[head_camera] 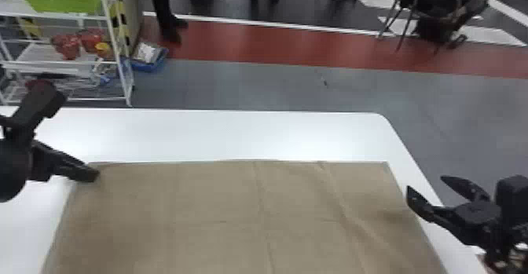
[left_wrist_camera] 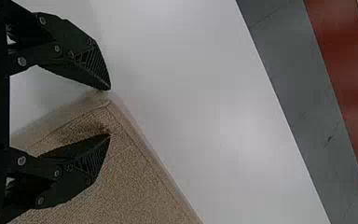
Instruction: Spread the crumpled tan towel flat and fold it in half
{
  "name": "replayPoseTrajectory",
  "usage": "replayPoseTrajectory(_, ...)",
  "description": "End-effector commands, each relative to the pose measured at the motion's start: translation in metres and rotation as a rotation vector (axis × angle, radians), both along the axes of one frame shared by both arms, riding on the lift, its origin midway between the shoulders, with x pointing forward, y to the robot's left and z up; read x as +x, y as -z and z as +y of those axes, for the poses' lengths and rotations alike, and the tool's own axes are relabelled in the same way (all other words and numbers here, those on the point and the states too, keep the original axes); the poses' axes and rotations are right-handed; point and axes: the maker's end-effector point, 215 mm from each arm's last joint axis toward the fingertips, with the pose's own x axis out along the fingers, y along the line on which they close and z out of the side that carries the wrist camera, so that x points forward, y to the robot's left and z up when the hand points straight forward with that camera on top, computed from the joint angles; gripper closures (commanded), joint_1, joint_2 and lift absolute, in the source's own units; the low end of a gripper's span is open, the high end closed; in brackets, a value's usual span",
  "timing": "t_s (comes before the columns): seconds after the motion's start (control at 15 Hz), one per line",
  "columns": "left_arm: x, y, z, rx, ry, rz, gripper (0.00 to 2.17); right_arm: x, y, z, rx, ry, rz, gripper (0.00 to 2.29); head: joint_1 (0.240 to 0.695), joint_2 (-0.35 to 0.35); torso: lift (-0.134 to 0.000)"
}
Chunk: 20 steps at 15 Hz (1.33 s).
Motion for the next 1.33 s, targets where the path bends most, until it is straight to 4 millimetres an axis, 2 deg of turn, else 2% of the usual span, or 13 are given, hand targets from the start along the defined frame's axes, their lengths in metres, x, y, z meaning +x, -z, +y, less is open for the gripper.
replayPoseTrajectory(0.0,-0.001,0.0,0.0,0.0,0.0,0.001,0.85,0.001,0.001,0.001,0.001,0.0,0.001,0.13,0.695,-0.206,-0.123)
replayPoseTrajectory(0.2,-0.004,0.002,-0.002,-0.001,0.004,0.004,0.94,0.001,0.001,0.001,0.003,-0.001,0.001,0.13,0.695,-0.207,-0.123)
replayPoseTrajectory(0.33,-0.007,0.004,-0.004,-0.003,0.007,0.002,0.94,0.009,-0.002,-0.002,0.01,0.006,-0.009,0.13,0.695,-0.208,-0.123)
replayPoseTrajectory(0.47,-0.009,0.001,-0.005,0.005,0.01,-0.006,0.94,0.024,-0.004,-0.008,0.033,0.025,-0.009,0.13,0.695,-0.21,-0.123)
replayPoseTrajectory(0.6,-0.011,-0.005,-0.007,-0.002,0.015,-0.014,0.94,0.046,0.006,-0.014,0.087,0.054,0.028,0.14,0.695,-0.216,-0.123)
replayPoseTrajectory(0.87,-0.019,-0.003,-0.007,-0.006,0.01,-0.016,0.94,0.085,0.023,-0.012,0.107,0.054,0.063,0.14,0.695,-0.22,-0.123)
replayPoseTrajectory(1.07,-0.021,-0.002,-0.008,-0.007,0.013,-0.014,0.94,0.103,0.041,-0.005,0.136,0.042,0.098,0.16,0.695,-0.212,-0.123)
replayPoseTrajectory(1.27,-0.023,-0.003,-0.009,-0.008,0.019,-0.017,0.94,0.115,0.048,0.0,0.14,0.032,0.113,0.19,0.695,-0.2,-0.123)
